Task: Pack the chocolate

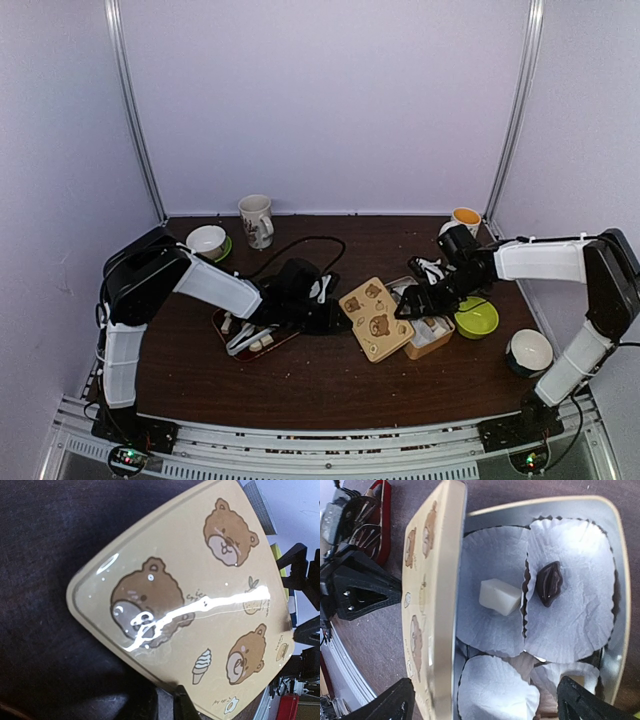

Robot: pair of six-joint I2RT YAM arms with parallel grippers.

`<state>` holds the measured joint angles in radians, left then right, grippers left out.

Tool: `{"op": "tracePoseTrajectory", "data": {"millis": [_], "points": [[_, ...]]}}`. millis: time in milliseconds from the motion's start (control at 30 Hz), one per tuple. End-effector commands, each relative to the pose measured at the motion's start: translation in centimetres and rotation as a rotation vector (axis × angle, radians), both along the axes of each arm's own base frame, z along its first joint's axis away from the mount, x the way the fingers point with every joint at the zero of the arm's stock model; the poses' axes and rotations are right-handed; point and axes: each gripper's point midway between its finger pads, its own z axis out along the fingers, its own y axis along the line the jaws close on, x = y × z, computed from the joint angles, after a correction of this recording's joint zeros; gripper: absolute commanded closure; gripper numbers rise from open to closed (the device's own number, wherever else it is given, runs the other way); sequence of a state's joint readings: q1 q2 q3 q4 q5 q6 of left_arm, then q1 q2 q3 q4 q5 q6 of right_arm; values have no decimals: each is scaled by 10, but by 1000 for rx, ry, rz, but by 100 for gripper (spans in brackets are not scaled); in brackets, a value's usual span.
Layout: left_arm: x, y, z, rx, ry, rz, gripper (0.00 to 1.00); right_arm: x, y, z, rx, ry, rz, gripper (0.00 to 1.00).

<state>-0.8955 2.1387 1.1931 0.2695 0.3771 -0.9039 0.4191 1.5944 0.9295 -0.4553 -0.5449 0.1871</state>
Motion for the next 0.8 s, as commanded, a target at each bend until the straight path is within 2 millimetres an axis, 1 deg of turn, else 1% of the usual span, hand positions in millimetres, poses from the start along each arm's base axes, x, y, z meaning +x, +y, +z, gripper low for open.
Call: {"op": "tracePoseTrajectory", "data": {"millis": [0, 100, 167, 233, 300, 367, 567, 667, 733, 767], "points": [[-7, 0, -5, 0, 16, -17, 85, 13, -2, 47, 20, -109, -22, 0], [-6, 0, -5, 1, 14, -16, 85, 23, -20, 56, -52, -149, -68, 0], [-6, 0, -5, 0, 14, -16, 85, 32, -38, 53, -123, -165, -123, 0], [-6, 0, -5, 0, 13, -17, 85, 39, -54, 45, -187, -162, -171, 9], [-6, 0, -6, 0, 13, -18, 85, 41, -60, 36, -220, -151, -194, 17], [-7, -1, -5, -3, 13, -20, 85, 44, -63, 25, -243, -141, -215, 25], [-8, -2, -2, -24, 4, -29, 85, 48, -70, -4, -290, -108, -244, 39], [-8, -2, -2, -32, 3, -29, 85, 43, -64, -16, -267, -77, -238, 47], [-8, -2, -2, -34, 2, -30, 85, 37, -53, -20, -223, -60, -222, 53], [-8, -3, -2, -35, 2, -30, 85, 35, -47, -21, -196, -55, -219, 54]]}}
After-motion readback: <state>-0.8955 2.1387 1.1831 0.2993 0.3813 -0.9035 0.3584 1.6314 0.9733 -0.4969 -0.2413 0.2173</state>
